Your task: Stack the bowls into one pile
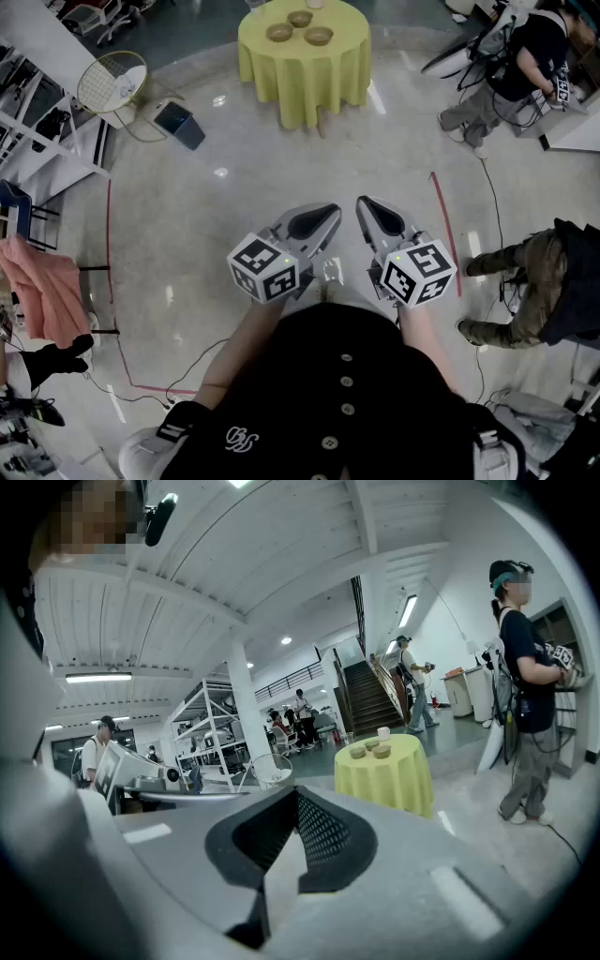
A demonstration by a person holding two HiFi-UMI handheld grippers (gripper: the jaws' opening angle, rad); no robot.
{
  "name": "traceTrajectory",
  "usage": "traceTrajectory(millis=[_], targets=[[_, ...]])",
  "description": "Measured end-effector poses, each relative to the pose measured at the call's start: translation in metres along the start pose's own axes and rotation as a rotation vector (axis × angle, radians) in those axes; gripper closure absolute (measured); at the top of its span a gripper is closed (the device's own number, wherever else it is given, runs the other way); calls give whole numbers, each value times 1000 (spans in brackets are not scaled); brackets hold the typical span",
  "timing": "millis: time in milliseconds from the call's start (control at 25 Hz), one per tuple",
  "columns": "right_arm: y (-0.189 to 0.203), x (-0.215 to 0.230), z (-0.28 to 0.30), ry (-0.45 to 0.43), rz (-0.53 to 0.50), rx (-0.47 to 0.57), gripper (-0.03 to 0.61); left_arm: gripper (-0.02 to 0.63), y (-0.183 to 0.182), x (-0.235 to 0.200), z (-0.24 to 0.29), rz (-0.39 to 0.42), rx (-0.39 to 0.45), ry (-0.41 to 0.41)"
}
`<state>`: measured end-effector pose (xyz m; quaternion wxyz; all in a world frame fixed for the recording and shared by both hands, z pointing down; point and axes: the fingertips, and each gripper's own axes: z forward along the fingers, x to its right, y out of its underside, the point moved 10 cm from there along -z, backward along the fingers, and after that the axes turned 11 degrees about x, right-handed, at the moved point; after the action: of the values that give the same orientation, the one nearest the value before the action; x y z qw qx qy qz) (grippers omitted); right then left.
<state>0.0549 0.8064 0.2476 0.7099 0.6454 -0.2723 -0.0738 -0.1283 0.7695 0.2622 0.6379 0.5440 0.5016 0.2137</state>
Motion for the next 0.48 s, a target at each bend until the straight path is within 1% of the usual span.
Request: traceTrajectory(millis=[120, 280, 480], targets=[[-1, 3, 5, 9, -22, -9, 575, 581, 0, -5, 4, 7, -1, -2], [3, 1, 10, 28, -15, -41, 575, 581, -3, -9, 4, -6, 6, -15], [8, -6, 13, 33, -24, -57, 575, 581, -7, -12, 0, 3, 14, -17]])
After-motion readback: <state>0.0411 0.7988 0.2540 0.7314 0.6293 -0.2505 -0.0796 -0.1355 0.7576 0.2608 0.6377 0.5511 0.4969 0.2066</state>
